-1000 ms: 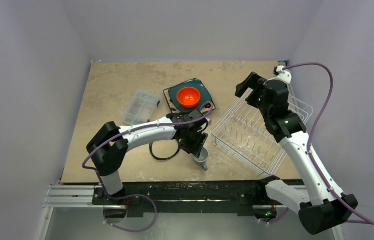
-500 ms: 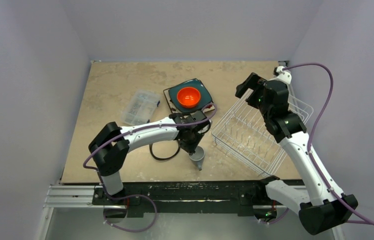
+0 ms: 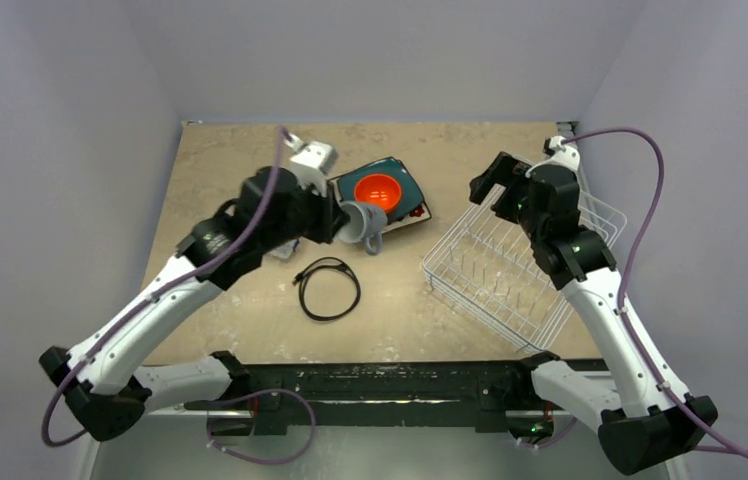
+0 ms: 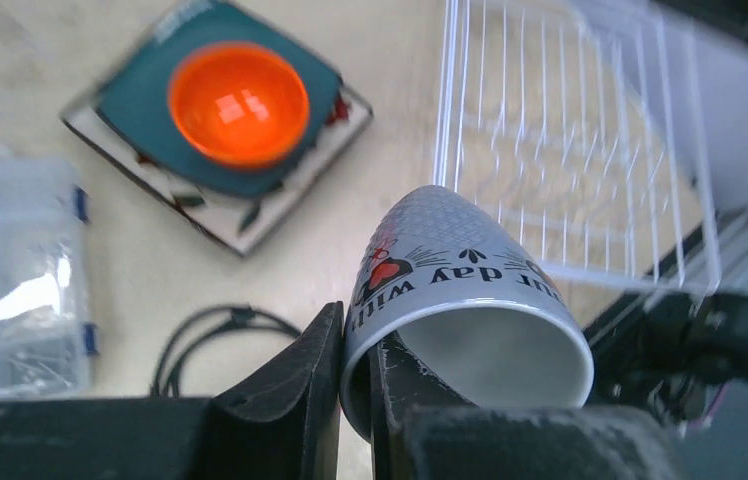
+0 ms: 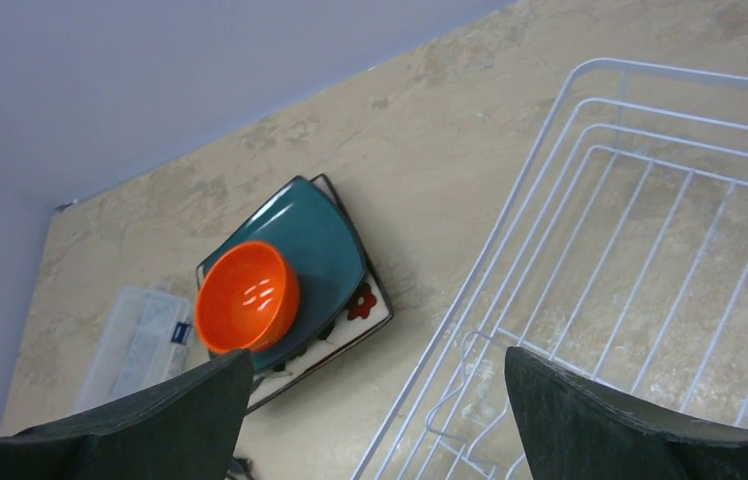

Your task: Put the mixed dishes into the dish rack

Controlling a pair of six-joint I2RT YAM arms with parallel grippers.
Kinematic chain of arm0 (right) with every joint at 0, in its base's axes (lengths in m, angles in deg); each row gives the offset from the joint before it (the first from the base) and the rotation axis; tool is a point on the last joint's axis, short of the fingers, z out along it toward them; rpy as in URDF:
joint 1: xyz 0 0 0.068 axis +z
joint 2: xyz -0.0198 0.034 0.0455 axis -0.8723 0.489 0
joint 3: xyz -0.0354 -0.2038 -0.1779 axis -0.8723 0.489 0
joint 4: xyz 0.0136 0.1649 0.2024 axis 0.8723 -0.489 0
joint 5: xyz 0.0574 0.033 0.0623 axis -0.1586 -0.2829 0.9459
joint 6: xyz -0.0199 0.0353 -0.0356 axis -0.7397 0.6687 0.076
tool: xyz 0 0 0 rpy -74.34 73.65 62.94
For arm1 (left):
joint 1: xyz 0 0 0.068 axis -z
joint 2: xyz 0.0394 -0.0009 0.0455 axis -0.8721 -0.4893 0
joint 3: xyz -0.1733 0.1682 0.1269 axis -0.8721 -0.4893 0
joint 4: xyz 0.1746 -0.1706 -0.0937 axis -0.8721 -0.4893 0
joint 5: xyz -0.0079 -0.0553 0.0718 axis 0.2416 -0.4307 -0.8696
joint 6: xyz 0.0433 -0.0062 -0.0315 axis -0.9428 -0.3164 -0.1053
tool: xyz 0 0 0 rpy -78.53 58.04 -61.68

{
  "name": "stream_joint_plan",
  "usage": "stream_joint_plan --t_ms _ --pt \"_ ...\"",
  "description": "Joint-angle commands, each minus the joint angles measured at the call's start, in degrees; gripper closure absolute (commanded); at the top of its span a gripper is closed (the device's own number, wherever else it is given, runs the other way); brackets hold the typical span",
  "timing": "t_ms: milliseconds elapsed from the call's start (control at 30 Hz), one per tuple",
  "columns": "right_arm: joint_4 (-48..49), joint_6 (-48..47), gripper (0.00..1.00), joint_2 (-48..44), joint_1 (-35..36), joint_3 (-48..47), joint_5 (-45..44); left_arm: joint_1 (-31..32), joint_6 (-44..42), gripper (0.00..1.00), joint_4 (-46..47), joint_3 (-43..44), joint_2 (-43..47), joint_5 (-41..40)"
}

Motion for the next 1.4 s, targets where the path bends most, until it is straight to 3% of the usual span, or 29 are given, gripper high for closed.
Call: stream_joint_plan --t_ms 0,133,300,500,633,800,1100,1367 --pt "2.94 -2.76 0.01 -1.08 -0.12 1.94 13.06 -7.58 0.21 1.0 10.07 4.11 4.11 4.55" --pt "14.4 -1.02 0.01 -1.2 0.18 7.64 35.41 -14.86 4.29 1.0 21.4 -3.79 9.35 14.18" --pt "34.07 8.02 0.01 1.37 6.58 14.48 46.54 -21.9 11.22 1.0 37.07 -16.41 13.69 24.4" --pt "50.52 13.53 0.01 10.4 18.97 16.12 47.54 -24.07 10.65 1.0 37.67 -16.6 14.97 25.31" --pt "66.51 20.9 0.01 13.54 22.8 19.11 48.53 -24.07 7.93 1.0 36.15 -16.52 16.91 23.4" --pt "78.72 28.82 0.01 14.99 25.9 19.78 47.63 -24.07 6.08 1.0 35.25 -17.03 18.77 22.27" --pt "80.63 39.25 0.01 16.12 26.73 17.11 43.04 -24.07 5.53 1.0 37.67 -18.36 19.3 23.3" --pt "83.56 42.17 0.2 16.35 26.68 18.09 39.57 -23.99 7.16 1.0 40.5 -19.27 17.84 25.53"
